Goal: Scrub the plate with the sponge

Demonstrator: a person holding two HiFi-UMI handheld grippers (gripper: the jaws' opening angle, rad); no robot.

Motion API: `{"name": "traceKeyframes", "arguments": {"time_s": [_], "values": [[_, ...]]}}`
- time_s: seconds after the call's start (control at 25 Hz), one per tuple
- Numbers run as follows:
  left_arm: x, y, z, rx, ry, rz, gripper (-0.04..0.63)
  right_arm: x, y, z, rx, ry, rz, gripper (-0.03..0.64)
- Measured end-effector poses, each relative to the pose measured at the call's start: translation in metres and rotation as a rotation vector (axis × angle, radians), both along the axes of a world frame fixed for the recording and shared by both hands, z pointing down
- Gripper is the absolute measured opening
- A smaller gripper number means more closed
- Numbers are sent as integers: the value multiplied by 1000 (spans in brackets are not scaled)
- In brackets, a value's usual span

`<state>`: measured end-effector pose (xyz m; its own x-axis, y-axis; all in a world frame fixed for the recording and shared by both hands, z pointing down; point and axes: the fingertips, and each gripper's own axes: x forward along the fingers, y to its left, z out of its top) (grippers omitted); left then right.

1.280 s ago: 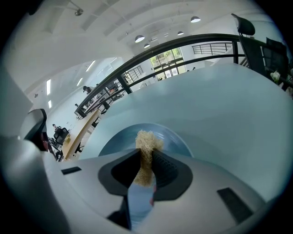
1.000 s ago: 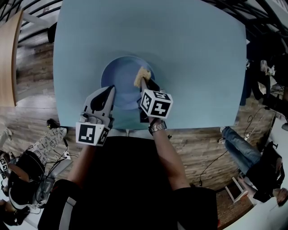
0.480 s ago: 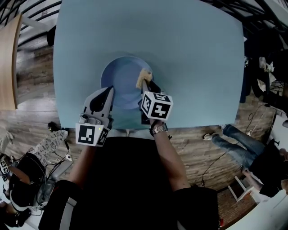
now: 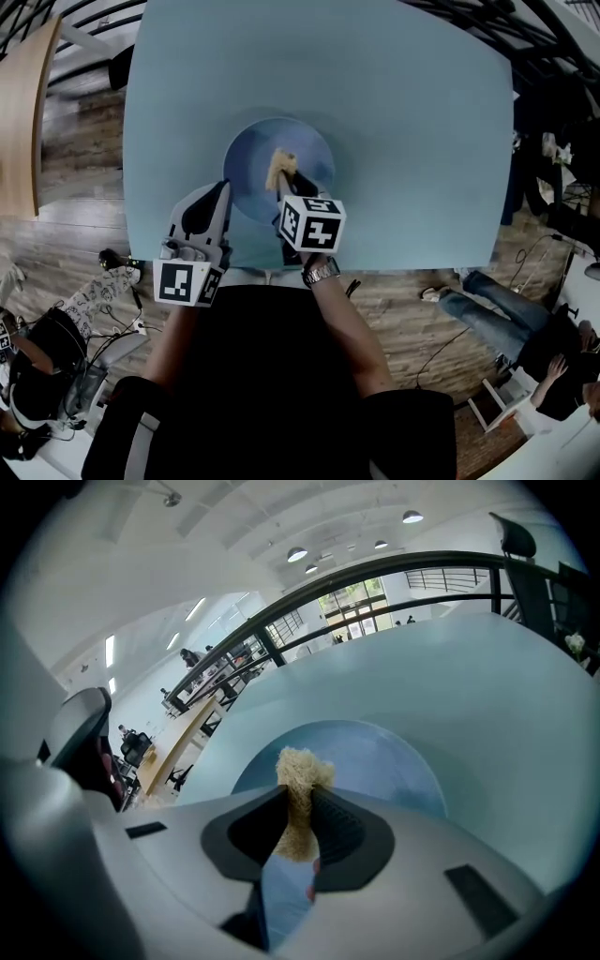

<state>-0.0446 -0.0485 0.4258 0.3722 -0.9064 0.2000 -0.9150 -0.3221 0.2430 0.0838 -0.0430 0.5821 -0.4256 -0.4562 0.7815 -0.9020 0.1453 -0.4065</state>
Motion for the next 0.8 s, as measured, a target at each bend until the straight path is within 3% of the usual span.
{"name": "traceKeyframes", "arguments": {"time_s": [0.44,0.8], "values": [[-33,13,-4,-10,-14,-80,2,-78,16,8,-58,-62,-171,74],[-39,16,-1,-16,-10,-88,2,-82,17,21,-106,-80,-150,74]]}}
